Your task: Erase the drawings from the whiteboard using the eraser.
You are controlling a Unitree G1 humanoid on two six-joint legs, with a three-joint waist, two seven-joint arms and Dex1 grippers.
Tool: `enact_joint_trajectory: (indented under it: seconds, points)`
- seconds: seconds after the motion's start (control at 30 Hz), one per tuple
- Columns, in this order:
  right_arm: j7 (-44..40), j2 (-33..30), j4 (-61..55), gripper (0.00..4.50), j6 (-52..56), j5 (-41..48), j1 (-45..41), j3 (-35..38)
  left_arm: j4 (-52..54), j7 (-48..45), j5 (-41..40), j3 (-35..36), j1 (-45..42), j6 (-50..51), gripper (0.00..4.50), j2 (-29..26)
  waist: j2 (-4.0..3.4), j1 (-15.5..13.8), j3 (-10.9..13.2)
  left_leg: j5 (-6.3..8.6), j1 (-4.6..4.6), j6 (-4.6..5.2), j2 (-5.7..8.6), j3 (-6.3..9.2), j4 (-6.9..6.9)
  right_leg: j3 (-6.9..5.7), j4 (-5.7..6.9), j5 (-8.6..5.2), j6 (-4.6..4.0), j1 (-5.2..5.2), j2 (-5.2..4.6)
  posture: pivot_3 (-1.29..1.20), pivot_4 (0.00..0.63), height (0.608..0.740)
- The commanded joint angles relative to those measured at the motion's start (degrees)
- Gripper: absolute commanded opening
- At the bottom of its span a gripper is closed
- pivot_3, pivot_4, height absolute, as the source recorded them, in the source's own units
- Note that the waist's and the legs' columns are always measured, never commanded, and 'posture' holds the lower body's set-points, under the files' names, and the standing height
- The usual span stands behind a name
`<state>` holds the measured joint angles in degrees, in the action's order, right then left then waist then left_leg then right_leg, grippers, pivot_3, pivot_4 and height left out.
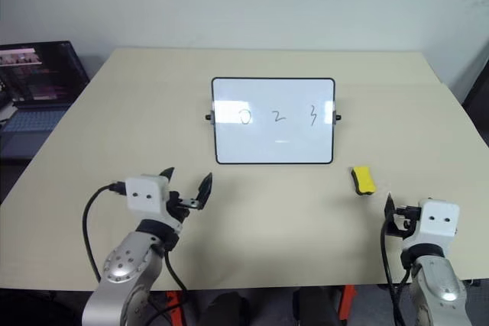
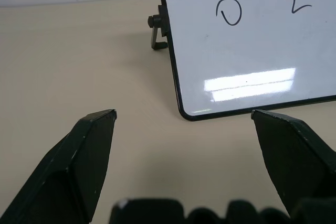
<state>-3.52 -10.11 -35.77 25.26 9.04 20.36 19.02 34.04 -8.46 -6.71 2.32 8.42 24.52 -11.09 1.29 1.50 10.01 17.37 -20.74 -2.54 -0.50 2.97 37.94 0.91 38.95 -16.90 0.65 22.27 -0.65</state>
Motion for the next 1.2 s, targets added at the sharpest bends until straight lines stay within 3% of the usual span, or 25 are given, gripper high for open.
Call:
enact_joint_trajectory:
  seconds: [0.03,0.7,0.97,1.2]
  points:
    - [0.71,0.34,-3.51,4.45,-1.0,-0.13,0.07,0.93,0.79,-0.73,-0.53,0.21,-1.64,-0.22,4.5,-0.43,0.0,0.01,0.0,0.0,0.0,0.0,0.0,-0.01,0.01,0.01,0.0,-0.01,0.02,0.0,0.0,0.0,0.15,0.74]
    - [3.62,1.23,-6.07,4.45,4.94,-2.03,-6.32,-3.59,-2.12,-2.11,-0.73,4.52,-6.8,-0.25,4.5,-3.09,0.01,0.0,0.0,0.0,0.06,-0.01,0.02,0.02,0.02,-0.02,-0.01,0.01,0.0,0.01,-0.01,0.0,0.15,0.74]
    - [3.99,0.46,-7.55,4.45,8.22,-1.64,-9.19,-2.88,-9.04,-11.2,-7.53,8.94,-18.02,1.3,4.5,-11.09,0.01,0.02,0.0,-0.01,0.07,-0.01,0.01,0.06,0.01,-0.07,-0.01,0.01,-0.01,0.05,0.0,0.0,0.15,0.74]
    - [3.6,0.61,-9.23,4.45,12.53,-0.3,-11.4,-3.9,-10.49,-26.87,-19.32,6.83,-27.35,9.61,4.5,-20.25,0.02,0.08,0.02,-0.01,0.05,-0.02,0.01,0.07,0.0,-0.09,-0.01,0.01,-0.01,0.07,-0.01,0.0,0.15,0.74]
